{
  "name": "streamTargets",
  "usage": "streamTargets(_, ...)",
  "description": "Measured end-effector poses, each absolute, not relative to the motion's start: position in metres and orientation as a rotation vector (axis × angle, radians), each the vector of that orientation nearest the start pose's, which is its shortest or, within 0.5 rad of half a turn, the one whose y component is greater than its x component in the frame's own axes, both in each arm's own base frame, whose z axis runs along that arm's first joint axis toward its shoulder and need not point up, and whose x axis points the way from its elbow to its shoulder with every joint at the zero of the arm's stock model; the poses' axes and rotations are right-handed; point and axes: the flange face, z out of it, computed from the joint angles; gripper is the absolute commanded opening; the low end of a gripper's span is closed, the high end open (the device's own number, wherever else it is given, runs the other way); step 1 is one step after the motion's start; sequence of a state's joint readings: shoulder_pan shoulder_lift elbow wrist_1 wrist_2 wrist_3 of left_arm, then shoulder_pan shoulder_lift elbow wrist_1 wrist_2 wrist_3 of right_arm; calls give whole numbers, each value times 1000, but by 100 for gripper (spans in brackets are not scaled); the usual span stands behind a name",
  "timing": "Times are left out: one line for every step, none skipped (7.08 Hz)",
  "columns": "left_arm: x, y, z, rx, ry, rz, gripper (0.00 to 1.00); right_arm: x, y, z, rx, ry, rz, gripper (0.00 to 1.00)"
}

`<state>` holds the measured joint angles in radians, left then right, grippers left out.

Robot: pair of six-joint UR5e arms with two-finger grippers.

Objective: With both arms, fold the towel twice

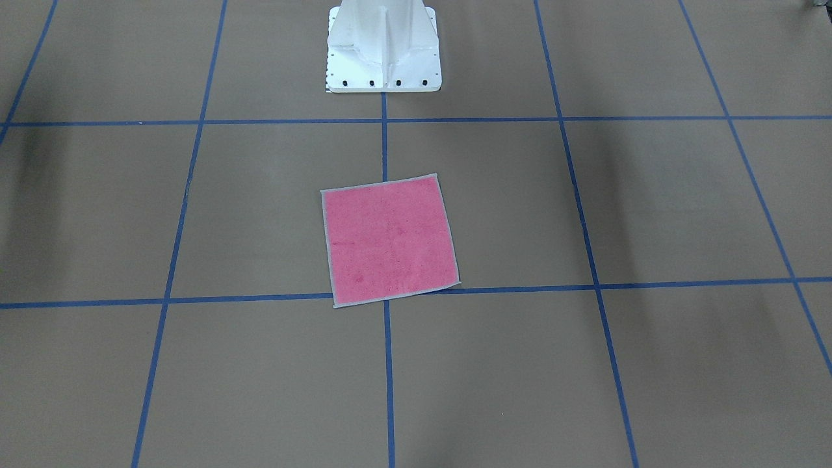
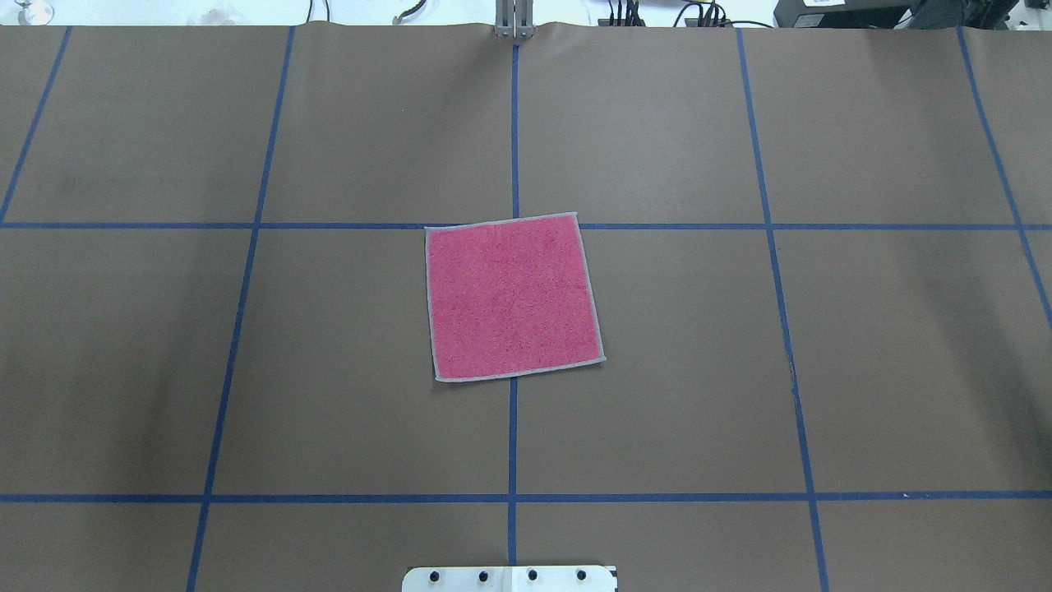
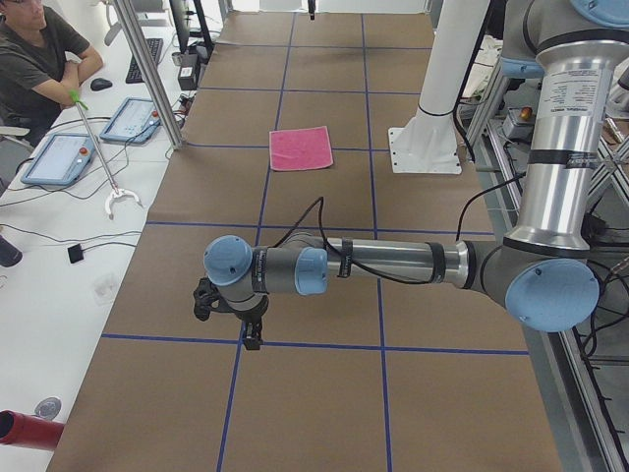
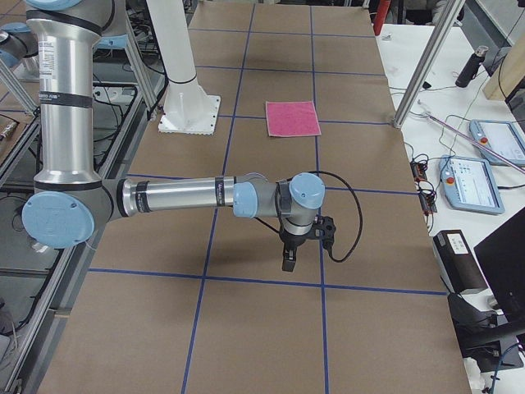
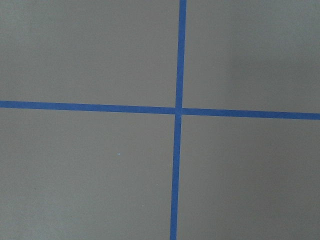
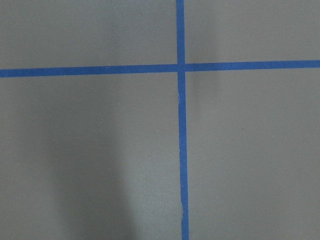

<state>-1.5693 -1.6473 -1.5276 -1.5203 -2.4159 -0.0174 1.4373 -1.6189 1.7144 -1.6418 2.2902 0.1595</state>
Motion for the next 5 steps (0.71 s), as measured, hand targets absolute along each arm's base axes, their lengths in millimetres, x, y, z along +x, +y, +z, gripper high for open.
streamTargets(-58,-522,640,-22,843,-20,100,4,-477,618,-73,-716,11,100)
streamTargets(-58,-521,641,-21,843,-20,100,4,-477,613,-63,-718,4,100)
streamTargets(-58,-519,641,-21,845,-20,100,3,-478,609,-52,-720,-1,100)
streamTargets(-58,-517,642,-19,845,-19,100,1,-482,606,-30,-723,-11,100)
streamTargets(-58,-515,643,-13,846,-17,100,-2,-485,604,-1,-727,-26,100)
